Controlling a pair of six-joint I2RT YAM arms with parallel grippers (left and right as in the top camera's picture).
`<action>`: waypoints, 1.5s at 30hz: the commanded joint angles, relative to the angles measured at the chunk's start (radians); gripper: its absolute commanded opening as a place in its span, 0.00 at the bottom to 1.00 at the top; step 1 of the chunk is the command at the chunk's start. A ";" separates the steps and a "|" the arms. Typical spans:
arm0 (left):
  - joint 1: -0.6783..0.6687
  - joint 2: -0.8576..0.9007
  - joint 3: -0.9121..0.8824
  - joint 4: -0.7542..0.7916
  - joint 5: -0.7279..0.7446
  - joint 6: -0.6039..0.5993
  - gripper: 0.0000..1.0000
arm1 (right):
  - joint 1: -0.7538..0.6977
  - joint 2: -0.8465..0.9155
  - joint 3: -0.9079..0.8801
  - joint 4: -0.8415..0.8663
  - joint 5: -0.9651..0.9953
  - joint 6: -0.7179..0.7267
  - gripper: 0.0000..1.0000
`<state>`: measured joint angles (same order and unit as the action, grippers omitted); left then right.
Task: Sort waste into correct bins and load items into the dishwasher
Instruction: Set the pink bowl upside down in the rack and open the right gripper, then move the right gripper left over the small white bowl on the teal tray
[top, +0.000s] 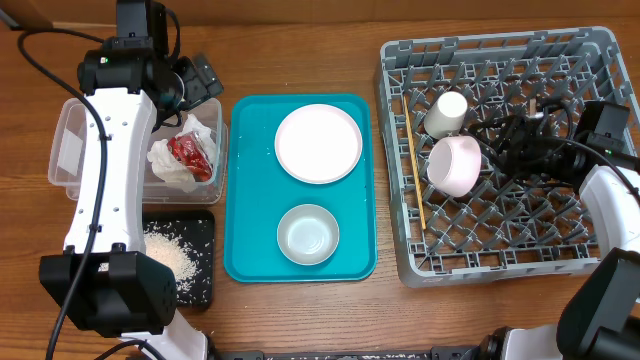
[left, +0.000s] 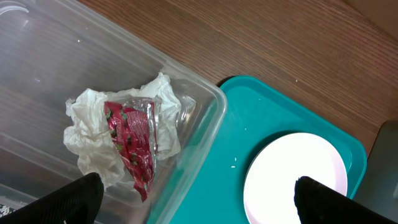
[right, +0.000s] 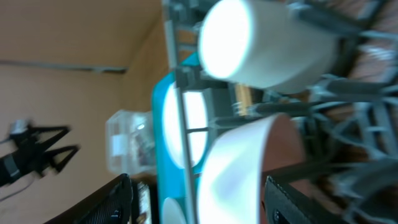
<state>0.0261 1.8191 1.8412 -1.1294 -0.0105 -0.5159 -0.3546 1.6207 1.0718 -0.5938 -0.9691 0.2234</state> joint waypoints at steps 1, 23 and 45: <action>-0.006 -0.014 0.014 0.004 0.004 0.012 1.00 | 0.000 -0.007 0.019 0.006 0.188 0.029 0.70; -0.006 -0.014 0.014 0.004 0.004 0.012 1.00 | 0.026 -0.009 0.188 0.000 0.195 0.084 0.79; -0.006 -0.014 0.014 0.004 0.004 0.012 1.00 | 0.696 -0.003 0.188 -0.007 0.722 0.008 0.79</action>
<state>0.0261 1.8191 1.8412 -1.1297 -0.0105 -0.5159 0.2440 1.6207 1.2350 -0.5995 -0.5362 0.2646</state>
